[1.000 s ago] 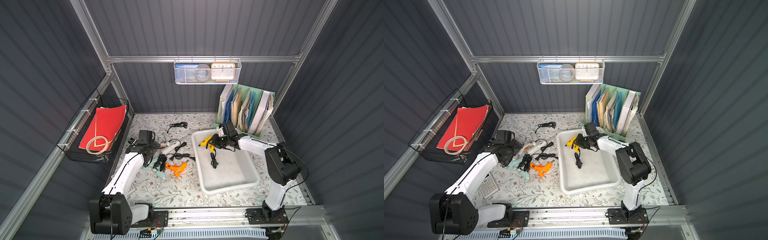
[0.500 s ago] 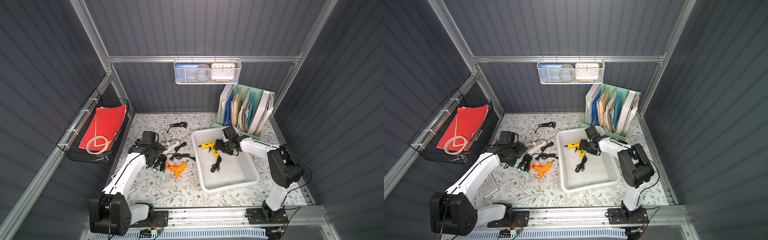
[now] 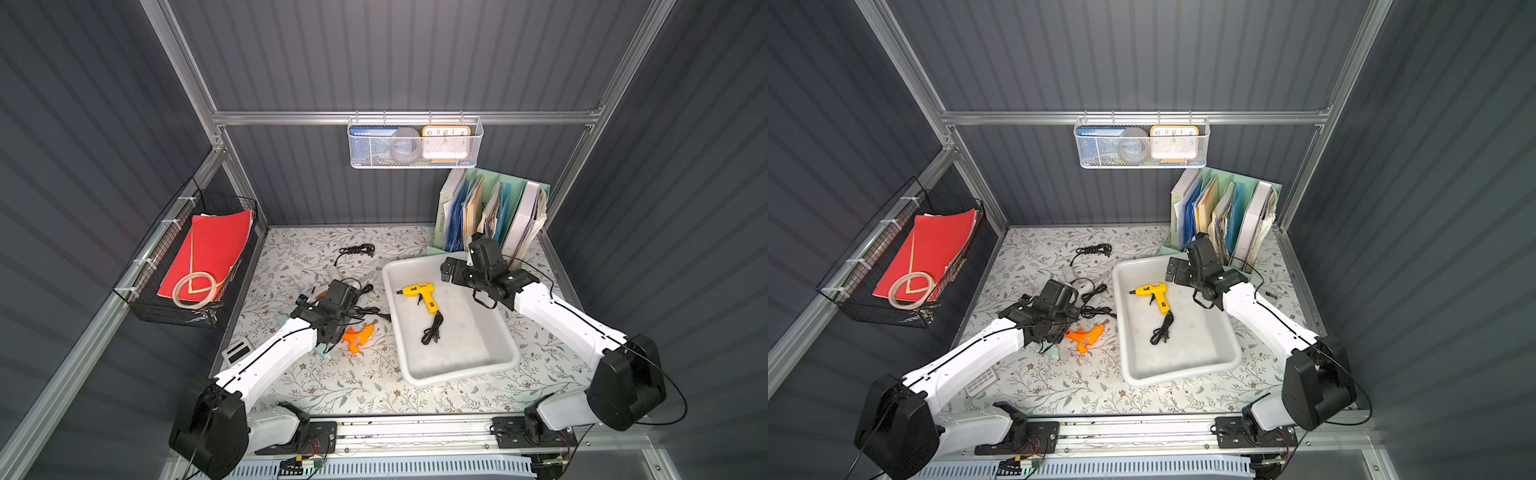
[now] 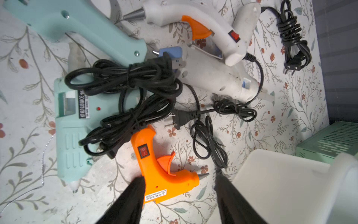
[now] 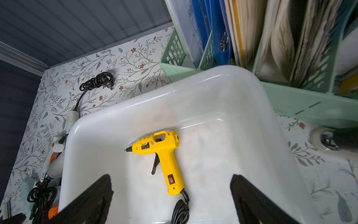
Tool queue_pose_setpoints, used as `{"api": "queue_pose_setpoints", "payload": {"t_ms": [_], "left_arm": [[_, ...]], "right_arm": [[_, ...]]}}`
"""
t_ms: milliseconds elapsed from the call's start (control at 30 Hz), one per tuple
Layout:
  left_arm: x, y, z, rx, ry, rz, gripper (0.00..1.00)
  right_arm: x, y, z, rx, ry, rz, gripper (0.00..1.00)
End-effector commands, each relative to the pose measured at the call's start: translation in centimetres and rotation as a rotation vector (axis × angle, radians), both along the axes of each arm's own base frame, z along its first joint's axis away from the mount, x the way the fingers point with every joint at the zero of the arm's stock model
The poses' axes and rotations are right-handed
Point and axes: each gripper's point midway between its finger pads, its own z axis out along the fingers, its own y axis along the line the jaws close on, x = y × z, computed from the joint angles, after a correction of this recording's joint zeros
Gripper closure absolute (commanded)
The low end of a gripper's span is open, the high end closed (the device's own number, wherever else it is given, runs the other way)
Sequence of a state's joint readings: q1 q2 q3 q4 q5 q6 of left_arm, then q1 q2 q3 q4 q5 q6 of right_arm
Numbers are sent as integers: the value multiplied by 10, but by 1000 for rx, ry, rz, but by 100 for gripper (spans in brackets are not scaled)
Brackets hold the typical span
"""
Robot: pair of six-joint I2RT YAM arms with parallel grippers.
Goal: Put the hot melt glue gun into the storage box
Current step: Place the hot melt adhesive gun in the storage box, then pick up the hot melt adhesive gun from the center of the board.
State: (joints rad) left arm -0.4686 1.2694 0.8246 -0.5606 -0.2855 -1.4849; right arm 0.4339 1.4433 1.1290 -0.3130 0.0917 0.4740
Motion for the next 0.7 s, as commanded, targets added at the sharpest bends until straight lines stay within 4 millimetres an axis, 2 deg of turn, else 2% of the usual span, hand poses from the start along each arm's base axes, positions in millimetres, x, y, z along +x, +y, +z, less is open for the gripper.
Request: {"api": "queue_pose_setpoints", "payload": {"t_ms": [0,133,400,667], "left_arm": [[-4,4,-19,1,13,114,41],[-4,3,-32,-14,18,127,44],[-13,8,-44,-24,48,182,51],[-21,5,-64,-32,106,172,46]], "right_arm": [[-4,-4,-5,-48,4,11,1],[-5,-2,-8,-43,13,21,1],[-6,2,-13,-20,32,22,1],[-5,0,-12,-18,30,11,1]]}}
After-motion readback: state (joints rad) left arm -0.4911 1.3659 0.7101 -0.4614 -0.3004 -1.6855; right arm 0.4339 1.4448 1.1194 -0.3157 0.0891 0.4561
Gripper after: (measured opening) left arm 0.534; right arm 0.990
